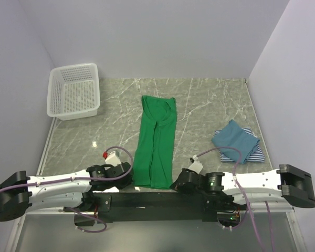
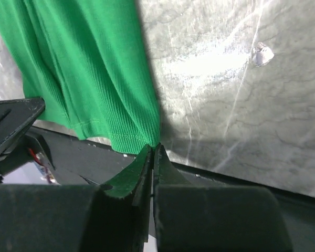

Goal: Fold and stack the tank tops

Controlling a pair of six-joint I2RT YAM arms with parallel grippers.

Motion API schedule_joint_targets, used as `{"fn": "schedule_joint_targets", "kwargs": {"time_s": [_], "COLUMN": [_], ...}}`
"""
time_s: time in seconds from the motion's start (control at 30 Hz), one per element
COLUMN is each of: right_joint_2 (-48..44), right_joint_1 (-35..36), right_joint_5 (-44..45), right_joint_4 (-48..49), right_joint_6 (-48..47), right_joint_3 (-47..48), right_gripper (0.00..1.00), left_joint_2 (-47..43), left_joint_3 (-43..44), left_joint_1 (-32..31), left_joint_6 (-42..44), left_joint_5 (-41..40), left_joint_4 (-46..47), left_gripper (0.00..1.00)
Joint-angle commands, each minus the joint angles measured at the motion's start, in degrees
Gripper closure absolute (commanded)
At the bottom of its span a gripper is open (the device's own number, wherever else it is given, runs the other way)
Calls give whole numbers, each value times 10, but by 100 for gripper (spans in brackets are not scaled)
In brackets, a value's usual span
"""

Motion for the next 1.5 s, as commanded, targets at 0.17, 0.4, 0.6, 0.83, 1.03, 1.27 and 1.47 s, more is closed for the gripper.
{"fn": "schedule_joint_targets", "kwargs": {"time_s": [0.17,0.4,0.6,0.83,1.03,1.27,1.47], "right_joint_2": [19,64,94,99,115,160,234], "right_joint_1": [55,76,51,-30,-106,-229,-335], "right_joint_5": [21,53,78,76,52,1,-69], "right_joint_4": [-118,-177,-213,-204,-158,-103,-60], "right_joint_6": [-100,-121,-179,-256,-337,-439,-502], "right_joint_3": [108,176,244,280,296,329,390], "right_gripper": [100,100,100,100,100,100,100], "left_joint_2": [31,8,23,72,101,198,311], "left_joint_3": [44,93,161,200,212,276,370], "left_joint_1": [-104,-132,-101,-20,71,193,272], "left_joint_6": [-11,-35,4,94,183,288,351], "left_joint_5": [-6,-60,-116,-120,-104,-49,0], "left_joint_4": [-40,-98,-113,-75,6,92,131], "left_gripper": [99,99,99,99,100,99,100]}}
